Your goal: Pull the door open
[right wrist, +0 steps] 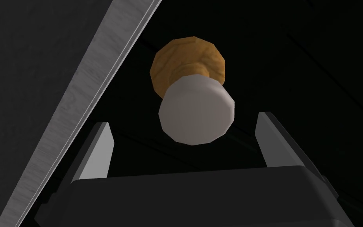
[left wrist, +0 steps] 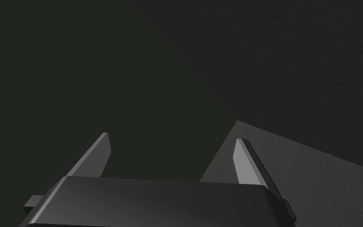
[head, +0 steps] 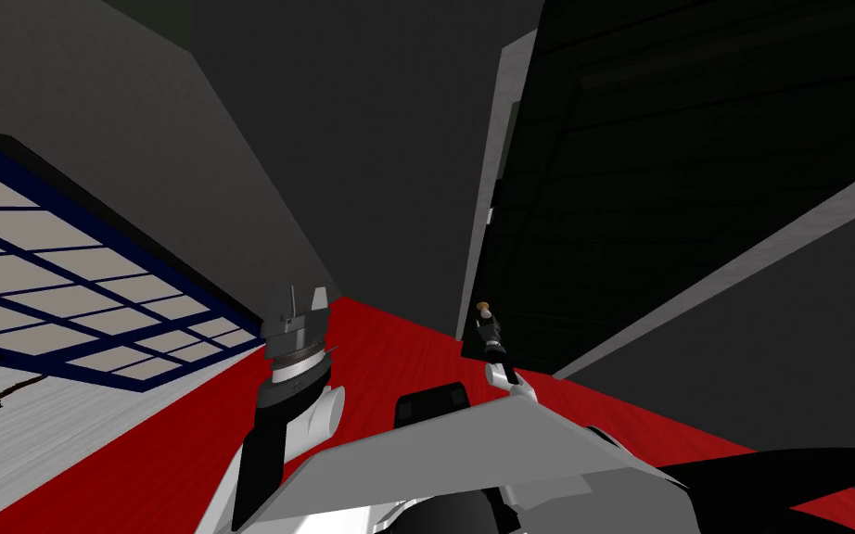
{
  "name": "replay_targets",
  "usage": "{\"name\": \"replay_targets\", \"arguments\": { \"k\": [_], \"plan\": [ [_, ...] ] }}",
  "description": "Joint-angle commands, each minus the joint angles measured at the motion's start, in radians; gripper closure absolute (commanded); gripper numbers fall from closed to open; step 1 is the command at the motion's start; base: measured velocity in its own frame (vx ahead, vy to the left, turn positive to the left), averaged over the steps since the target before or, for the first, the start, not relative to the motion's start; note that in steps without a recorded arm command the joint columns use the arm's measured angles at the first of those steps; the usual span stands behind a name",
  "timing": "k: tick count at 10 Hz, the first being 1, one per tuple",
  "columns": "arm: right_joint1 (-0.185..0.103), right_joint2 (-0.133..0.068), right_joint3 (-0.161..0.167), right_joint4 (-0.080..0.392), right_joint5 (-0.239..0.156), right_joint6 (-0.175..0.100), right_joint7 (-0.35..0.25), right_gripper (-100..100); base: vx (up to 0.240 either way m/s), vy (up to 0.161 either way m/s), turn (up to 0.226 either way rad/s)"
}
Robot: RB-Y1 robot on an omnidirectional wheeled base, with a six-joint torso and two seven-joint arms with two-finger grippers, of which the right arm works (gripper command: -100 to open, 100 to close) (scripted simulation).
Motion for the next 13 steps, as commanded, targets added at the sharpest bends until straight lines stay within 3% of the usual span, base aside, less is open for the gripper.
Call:
{"name": "replay_targets", "arguments": {
  "k": [1, 3, 13],
  "plan": [
    [-0.002, 0.001, 0.005, 0.002, -0.011, -0.002, -0.037, -100, -0.058, -0.014, 0.026],
    [-0.002, 0.006, 0.019, -0.006, -0.046, -0.005, -0.099, -100, -0.079, -0.027, 0.069],
    [-0.002, 0.021, 0.060, -0.026, -0.143, -0.013, -0.340, -100, -0.063, -0.021, 0.046]
  ]
}}
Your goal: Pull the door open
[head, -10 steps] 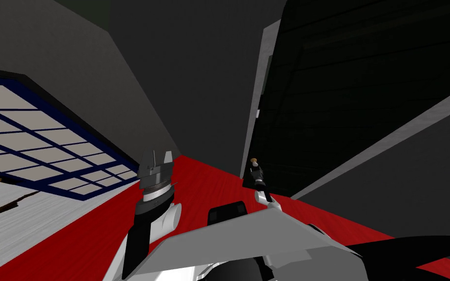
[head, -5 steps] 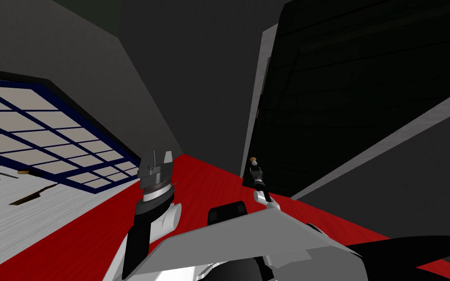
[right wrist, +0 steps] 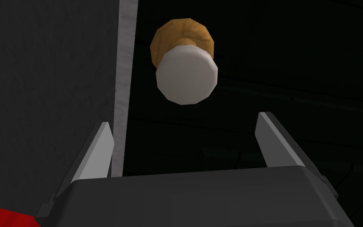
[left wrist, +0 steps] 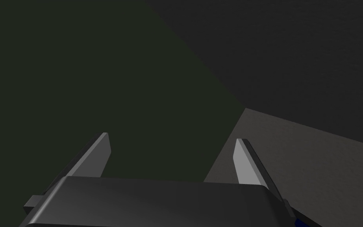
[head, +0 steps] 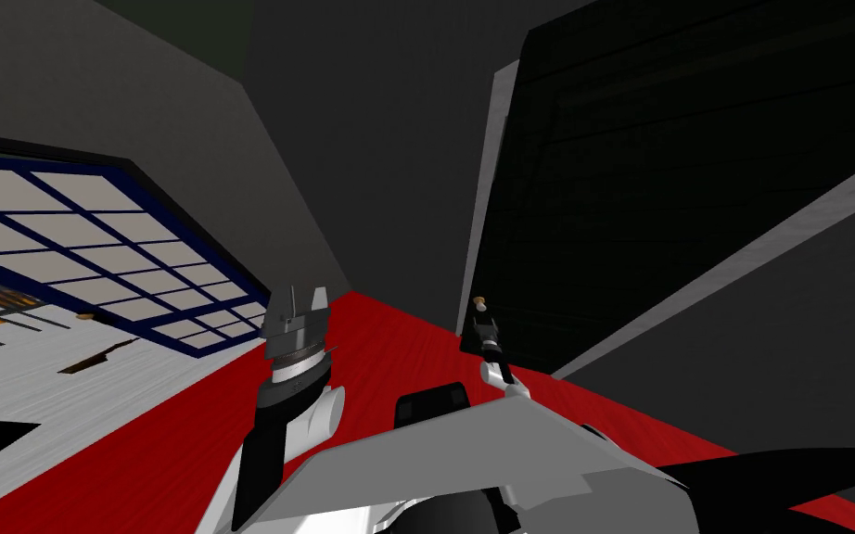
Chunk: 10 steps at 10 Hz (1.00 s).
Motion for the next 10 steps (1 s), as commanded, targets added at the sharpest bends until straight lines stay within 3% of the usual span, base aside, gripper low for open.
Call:
{"name": "replay_targets", "arguments": {
  "k": [1, 8, 9, 10],
  "plan": [
    [-0.001, 0.003, 0.009, -0.002, -0.021, -0.003, -0.050, -100, -0.083, -0.020, 0.075],
    [-0.001, 0.011, 0.032, -0.014, -0.076, -0.007, -0.191, -100, -0.072, -0.016, 0.039],
    [-0.001, 0.011, 0.030, -0.013, -0.071, -0.006, -0.177, -100, -0.034, -0.008, 0.005],
    [0.009, -0.013, 0.028, -0.006, -0.077, -0.011, -0.206, -100, 0.128, -0.002, 0.069]
  ]
}}
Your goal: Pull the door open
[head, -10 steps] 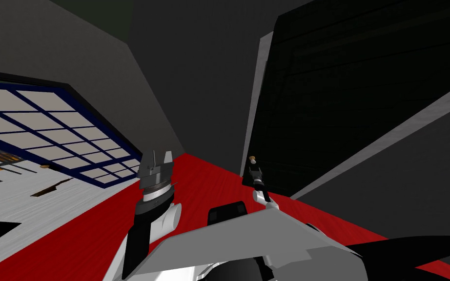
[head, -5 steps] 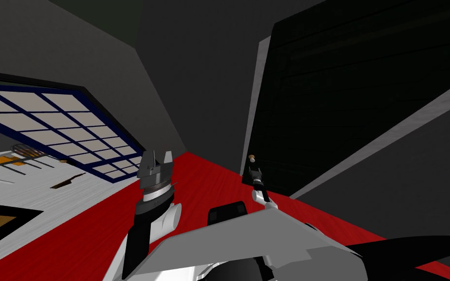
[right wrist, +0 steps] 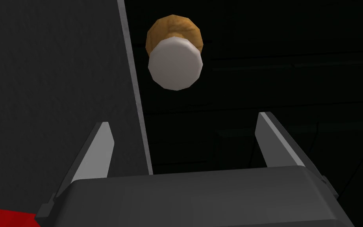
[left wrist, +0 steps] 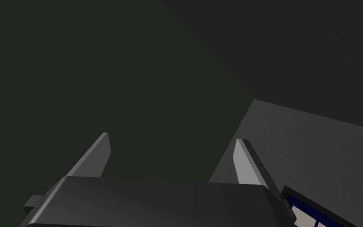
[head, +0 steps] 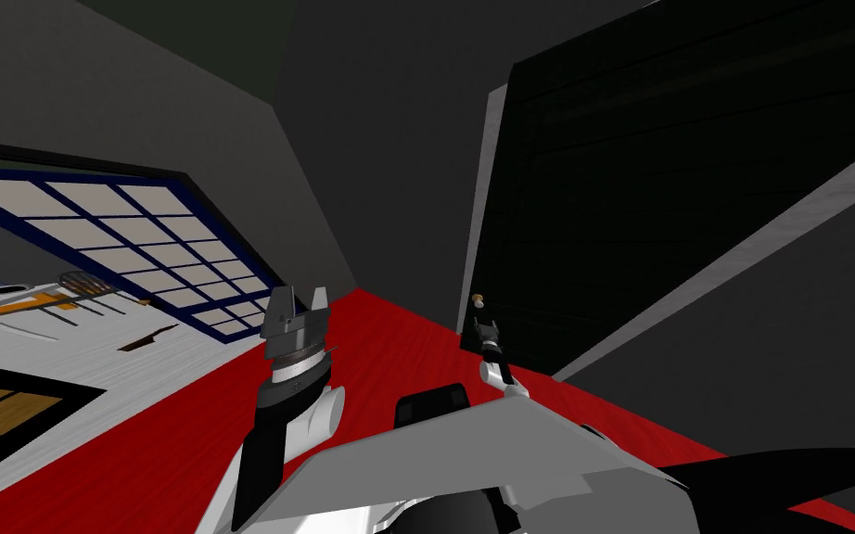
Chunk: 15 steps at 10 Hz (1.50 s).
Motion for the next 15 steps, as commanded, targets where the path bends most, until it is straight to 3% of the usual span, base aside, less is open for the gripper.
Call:
{"name": "replay_targets", "arguments": {
  "k": [1, 2, 9, 10, 11, 15],
  "plan": [
    [0.013, -0.029, -0.002, 0.007, -0.006, -0.007, -0.035, -100, 0.200, -0.004, 0.111],
    [0.013, -0.029, -0.002, 0.007, -0.006, -0.007, -0.035, -100, 0.152, -0.001, 0.037],
    [0.063, -0.141, -0.012, 0.039, -0.029, -0.029, -0.155, -100, 0.162, -0.013, 0.072],
    [0.066, -0.133, -0.015, 0.018, -0.029, -0.017, -0.139, -100, 0.104, -0.002, 0.014],
    [0.066, -0.133, -0.015, 0.018, -0.029, -0.017, -0.139, 100, -0.017, -0.007, -0.032],
    [0.066, -0.133, -0.015, 0.018, -0.029, -0.017, -0.139, 100, -0.024, 0.000, 0.007]
  ]
}}
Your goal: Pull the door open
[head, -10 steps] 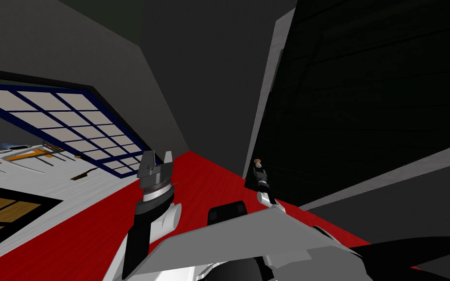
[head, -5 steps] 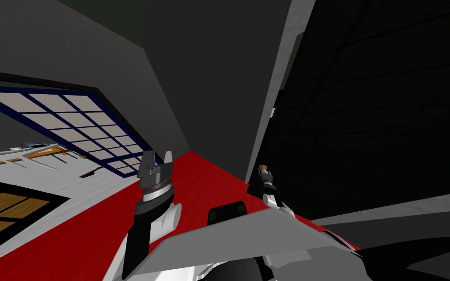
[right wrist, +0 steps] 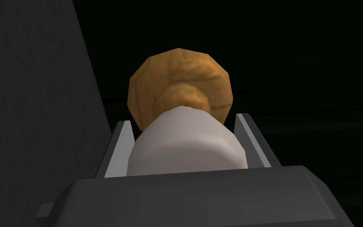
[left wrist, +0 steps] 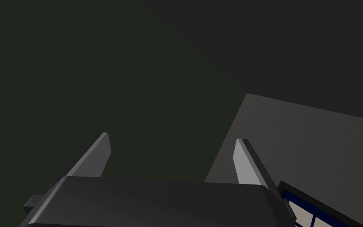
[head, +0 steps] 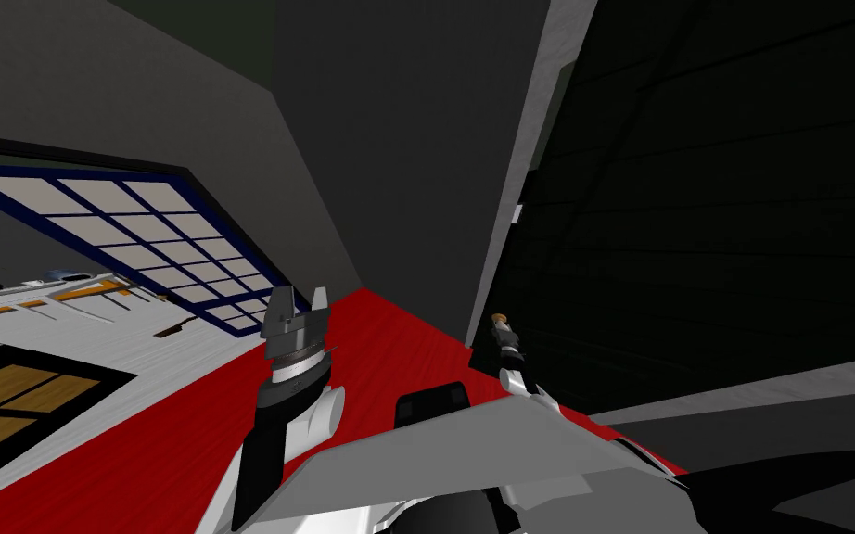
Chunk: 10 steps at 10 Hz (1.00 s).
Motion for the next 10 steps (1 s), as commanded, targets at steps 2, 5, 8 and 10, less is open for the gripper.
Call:
{"name": "replay_targets", "arguments": {
  "k": [2, 5, 8, 10],
  "plan": [
    [0.006, -0.007, 0.021, -0.008, 0.010, -0.001, -0.015, 100, -0.067, -0.016, 0.036],
    [0.014, -0.016, 0.049, -0.020, 0.023, -0.003, -0.036, 100, -0.196, -0.001, 0.066],
    [0.027, -0.031, 0.093, -0.037, 0.044, -0.006, -0.068, 100, -0.232, 0.006, 0.076],
    [0.035, -0.041, 0.121, -0.049, 0.057, -0.008, -0.088, 100, -0.254, -0.027, 0.070]
  ]
}}
